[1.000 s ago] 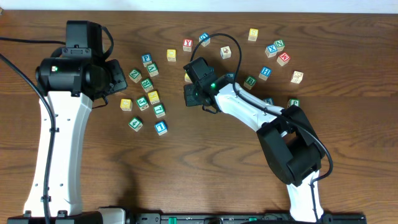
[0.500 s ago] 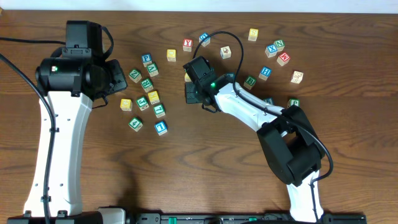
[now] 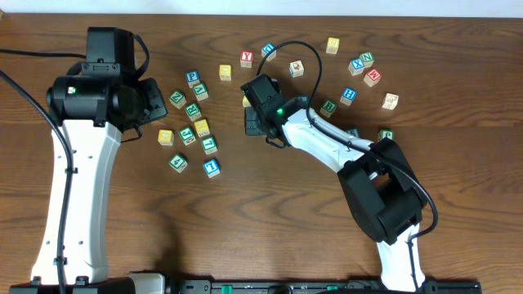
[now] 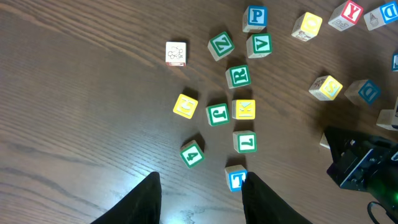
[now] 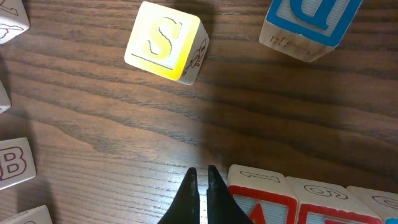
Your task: Spell out AI2
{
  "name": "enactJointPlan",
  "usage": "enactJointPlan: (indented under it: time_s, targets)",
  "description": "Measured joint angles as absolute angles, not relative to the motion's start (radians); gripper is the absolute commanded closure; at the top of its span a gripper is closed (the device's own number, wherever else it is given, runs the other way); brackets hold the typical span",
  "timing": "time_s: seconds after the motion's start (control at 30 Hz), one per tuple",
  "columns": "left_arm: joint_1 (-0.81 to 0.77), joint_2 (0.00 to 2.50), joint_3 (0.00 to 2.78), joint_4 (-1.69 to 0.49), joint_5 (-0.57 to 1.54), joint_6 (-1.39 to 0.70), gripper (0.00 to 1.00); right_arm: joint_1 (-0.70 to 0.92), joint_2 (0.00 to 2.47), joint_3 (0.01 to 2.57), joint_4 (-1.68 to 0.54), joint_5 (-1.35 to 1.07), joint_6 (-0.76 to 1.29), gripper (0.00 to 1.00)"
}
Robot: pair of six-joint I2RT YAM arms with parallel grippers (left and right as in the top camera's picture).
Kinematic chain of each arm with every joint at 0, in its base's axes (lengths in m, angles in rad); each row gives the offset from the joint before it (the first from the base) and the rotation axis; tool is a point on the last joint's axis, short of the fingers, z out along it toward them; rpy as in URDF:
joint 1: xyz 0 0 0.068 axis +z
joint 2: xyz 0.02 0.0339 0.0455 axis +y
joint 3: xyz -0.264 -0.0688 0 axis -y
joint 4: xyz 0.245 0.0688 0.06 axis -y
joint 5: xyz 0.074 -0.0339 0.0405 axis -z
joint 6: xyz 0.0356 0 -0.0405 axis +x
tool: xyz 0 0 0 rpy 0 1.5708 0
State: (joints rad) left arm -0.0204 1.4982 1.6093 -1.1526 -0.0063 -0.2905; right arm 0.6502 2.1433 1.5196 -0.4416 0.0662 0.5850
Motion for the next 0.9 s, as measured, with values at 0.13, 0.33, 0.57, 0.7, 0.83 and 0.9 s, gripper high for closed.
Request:
enactJointPlan:
  time_s: [0.13,0.33,0.57,0.7,0.83,0.9]
  targets:
    - [-0.02,1.498,1.609,-1.153,-0.006,-0.29,0.58,0.65,2.143,1.533,-0.463,0.066,0.585,0.98]
    - [-0.02,1.498,1.609,-1.153,-0.006,-0.29,0.59,0.645,2.102,1.552,-0.529,0.066,0.585,0.98]
    - [-0.02,1.498,1.609,-1.153,-0.006,-0.29,0.59,0.586,2.008,1.568,-0.668,0.065,0.585,0.99]
    - [-0.02,1.498,1.609,-1.153,-0.006,-0.29,0.59,0.525,2.005,1.567,-0.738,0.065,0.585,0.99]
    - [-0.02,1.498,1.609,-1.153,-0.006,-0.29,0.58,0.475,2.005,1.563,-0.767,0.068,0.585,0.99]
    - [-0.02,1.498,1.609,-1.153,-0.006,-0.29,0.58,0.462,2.005,1.554,-0.773,0.068,0.585,0.99]
